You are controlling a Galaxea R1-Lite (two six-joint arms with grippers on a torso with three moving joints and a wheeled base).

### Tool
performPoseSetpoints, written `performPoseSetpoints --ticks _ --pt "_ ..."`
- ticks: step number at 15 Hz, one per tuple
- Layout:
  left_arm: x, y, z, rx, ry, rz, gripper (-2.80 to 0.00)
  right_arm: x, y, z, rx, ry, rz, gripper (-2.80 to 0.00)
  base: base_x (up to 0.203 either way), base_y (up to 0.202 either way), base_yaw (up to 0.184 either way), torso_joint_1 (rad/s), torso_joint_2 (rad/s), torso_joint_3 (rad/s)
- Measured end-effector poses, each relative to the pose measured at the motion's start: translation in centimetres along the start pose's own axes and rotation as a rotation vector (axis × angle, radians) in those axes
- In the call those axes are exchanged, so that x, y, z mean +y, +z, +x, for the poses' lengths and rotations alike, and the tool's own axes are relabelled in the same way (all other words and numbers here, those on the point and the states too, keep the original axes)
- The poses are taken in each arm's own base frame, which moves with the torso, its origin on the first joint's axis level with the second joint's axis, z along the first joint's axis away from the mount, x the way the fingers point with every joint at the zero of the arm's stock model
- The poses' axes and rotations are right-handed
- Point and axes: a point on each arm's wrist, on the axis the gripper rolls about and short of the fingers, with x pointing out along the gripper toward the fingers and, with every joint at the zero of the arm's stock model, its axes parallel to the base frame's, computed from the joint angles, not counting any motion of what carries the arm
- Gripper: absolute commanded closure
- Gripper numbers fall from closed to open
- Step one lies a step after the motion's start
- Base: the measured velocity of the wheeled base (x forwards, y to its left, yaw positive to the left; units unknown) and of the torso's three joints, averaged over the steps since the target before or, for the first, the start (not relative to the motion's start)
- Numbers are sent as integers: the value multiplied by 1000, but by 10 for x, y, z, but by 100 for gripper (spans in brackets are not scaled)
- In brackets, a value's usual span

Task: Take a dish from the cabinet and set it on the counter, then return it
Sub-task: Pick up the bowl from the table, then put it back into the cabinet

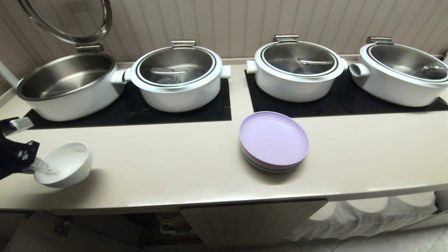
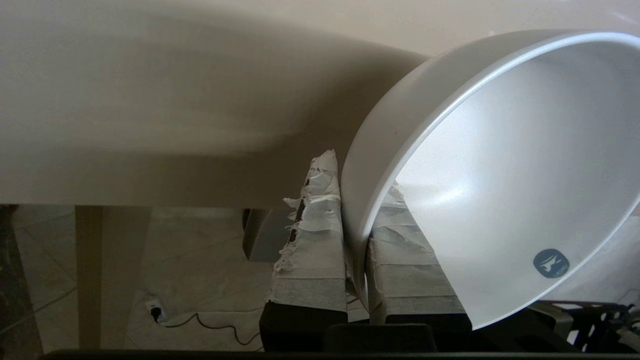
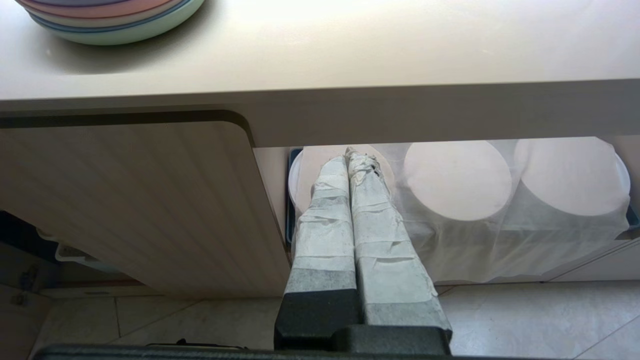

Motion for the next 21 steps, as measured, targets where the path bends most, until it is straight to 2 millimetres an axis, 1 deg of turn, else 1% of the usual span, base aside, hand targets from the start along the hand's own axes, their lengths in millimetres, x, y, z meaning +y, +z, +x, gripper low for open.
performPoseSetpoints --ticks 6,9,15,18,21 --pt "-28 -36 -16 13 -34 29 0 0 0 0 0 0 0 0 0 0 0 0 0 0" --pt "-39 -51 -24 6 -41 41 0 0 0 0 0 0 0 0 0 0 0 0 0 0" --pt "-63 -83 -35 5 -65 85 0 0 0 0 0 1 0 0 0 0 0 0 0 0" --pt "-72 -98 -40 -2 -72 108 0 0 0 0 0 0 0 0 0 0 0 0 0 0" --pt "-77 -111 -45 -11 -72 119 0 0 0 0 0 0 -1 0 0 0 0 0 0 0"
